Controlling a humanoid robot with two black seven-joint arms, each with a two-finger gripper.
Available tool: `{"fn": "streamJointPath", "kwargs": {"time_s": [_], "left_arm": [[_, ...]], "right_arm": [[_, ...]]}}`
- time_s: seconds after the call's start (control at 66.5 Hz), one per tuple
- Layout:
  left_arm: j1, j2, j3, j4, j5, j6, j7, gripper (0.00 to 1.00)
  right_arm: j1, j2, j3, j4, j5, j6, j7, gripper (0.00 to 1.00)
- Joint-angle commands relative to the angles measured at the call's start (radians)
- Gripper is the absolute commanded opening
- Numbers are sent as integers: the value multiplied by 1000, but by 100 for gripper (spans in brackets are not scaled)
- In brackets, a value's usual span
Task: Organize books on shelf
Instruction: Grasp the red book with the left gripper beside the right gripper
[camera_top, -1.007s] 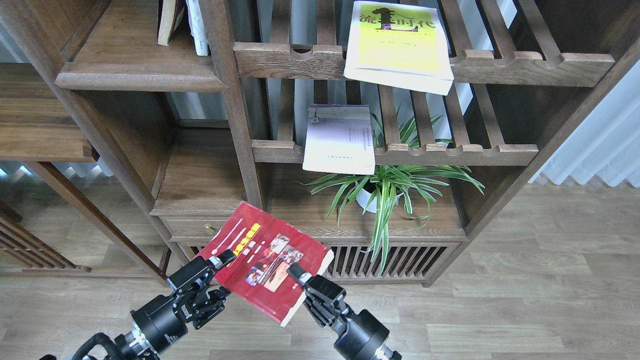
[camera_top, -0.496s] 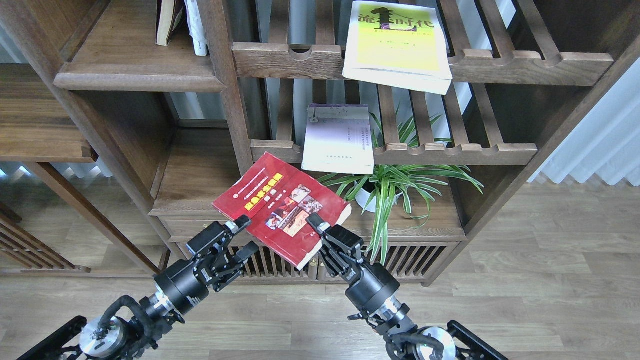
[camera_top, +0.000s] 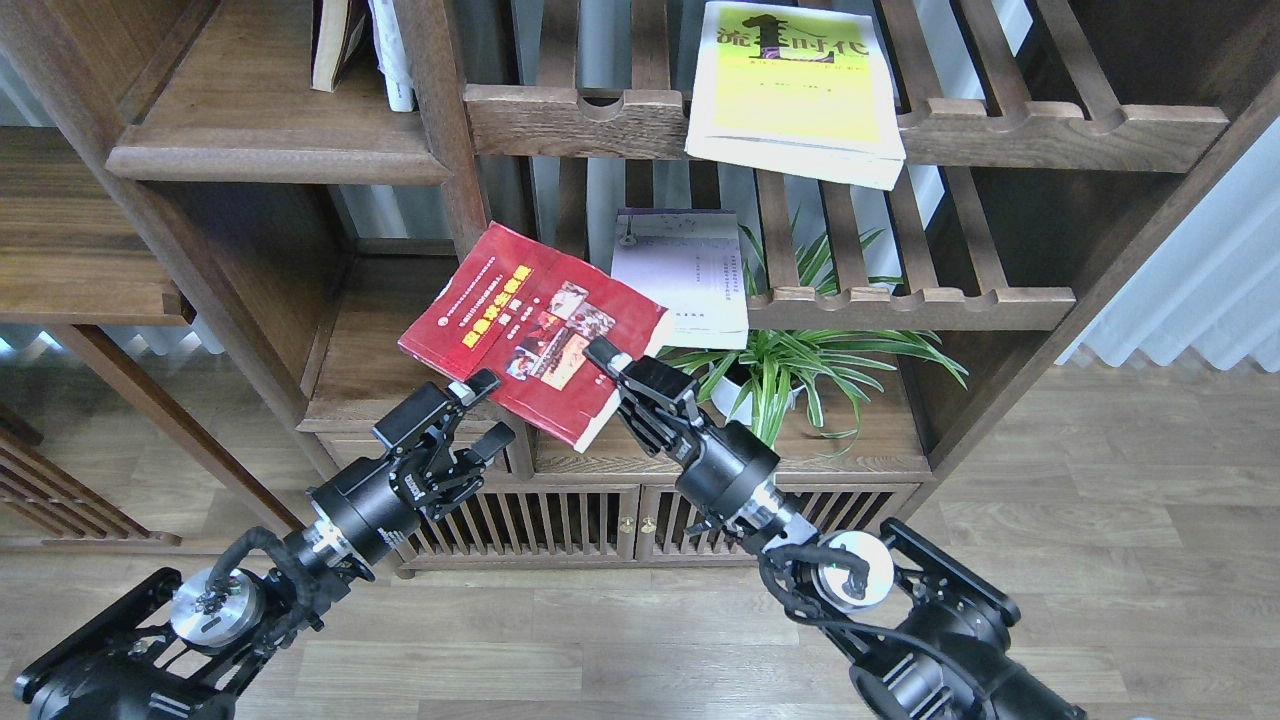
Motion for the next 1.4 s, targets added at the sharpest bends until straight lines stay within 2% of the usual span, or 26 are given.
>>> {"fn": "streamJointPath", "kwargs": {"time_s": [0.0,0.12,0.496,0.676,0.842,0.857,0.917,1.037,1.097,1.217,1.382], "left_arm": [[5,8,-5,-55,-3,0,0,98],[29,14,-12,-81,-6,0,0,98],[42,7,-31,-86,-6,0,0,96],[54,2,-32,-81,-6,0,0,89],[63,2,-34,-83,-6,0,0,73],[65,2,-34,-81,-6,0,0,66],[66,2,-34,-78,-6,0,0,52],[72,0,-28,-72,-8,0,0,30],[72,0,-21,-72,-6,0,0,23],[72,4,-18,-74,-6,0,0,11],[72,2,-17,-74,-2,0,0,8]], "right_arm": [[-3,0,0,2,-1,0,-12,4],[-51,0,0,5,-1,0,-40,4],[-92,0,0,12,-1,0,-40,4],[-104,0,0,17,-1,0,-40,4],[-104,0,0,20,-1,0,-41,4],[-106,0,0,20,-1,0,-41,4],[-106,0,0,20,-1,0,-40,4],[-118,0,0,23,-2,0,-41,4],[-121,0,0,28,-2,0,-41,4],[-130,0,-2,31,-2,0,-41,4],[-137,0,0,34,-2,0,-43,4]]}}
